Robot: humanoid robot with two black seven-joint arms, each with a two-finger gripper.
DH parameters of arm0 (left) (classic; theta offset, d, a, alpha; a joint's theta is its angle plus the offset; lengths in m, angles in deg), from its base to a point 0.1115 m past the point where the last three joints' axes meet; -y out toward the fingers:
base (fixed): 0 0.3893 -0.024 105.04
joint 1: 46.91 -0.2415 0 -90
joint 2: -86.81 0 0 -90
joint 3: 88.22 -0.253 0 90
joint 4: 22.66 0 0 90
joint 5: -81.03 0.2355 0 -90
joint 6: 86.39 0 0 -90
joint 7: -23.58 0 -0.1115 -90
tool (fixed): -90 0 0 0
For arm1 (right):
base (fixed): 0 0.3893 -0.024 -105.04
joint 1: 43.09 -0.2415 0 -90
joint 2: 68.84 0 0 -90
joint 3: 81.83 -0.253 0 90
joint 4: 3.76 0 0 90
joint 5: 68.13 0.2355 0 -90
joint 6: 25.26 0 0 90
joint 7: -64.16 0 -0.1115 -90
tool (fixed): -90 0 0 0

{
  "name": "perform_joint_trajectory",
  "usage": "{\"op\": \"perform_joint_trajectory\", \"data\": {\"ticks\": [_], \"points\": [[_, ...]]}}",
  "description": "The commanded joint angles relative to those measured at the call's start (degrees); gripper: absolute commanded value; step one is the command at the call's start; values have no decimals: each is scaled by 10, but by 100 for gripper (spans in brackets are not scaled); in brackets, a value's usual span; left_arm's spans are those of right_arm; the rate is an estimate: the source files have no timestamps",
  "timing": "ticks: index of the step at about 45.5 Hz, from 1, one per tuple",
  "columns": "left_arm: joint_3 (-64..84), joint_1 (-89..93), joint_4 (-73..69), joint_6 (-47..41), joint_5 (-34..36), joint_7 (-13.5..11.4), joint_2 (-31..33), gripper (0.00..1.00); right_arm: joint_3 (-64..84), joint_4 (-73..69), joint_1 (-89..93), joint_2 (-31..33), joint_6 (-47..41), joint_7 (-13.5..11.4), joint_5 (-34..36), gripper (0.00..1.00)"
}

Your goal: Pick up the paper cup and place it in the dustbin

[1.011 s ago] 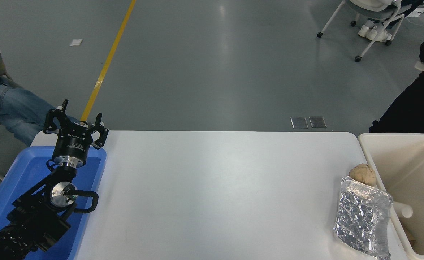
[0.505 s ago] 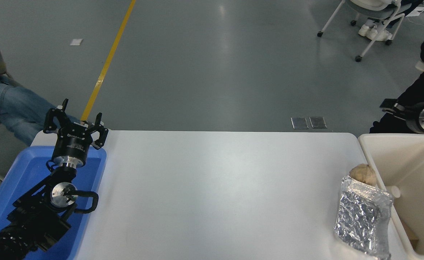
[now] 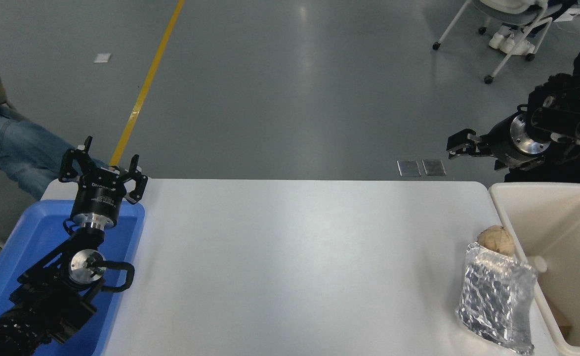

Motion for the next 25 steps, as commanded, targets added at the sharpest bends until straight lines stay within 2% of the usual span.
{"op": "perform_joint_trajectory", "data": {"ticks": [1,9,25], "points": [[0,0,0,0,0,0,0,99,32,-159,-158,-2,-44,-1,-3,100],[0,0,0,0,0,0,1,99,32,-231,-227,-3,-104,-1,-2,100],[0,0,0,0,0,0,0,99,35,-233,-225,5,-108,-1,-5,100]]}}
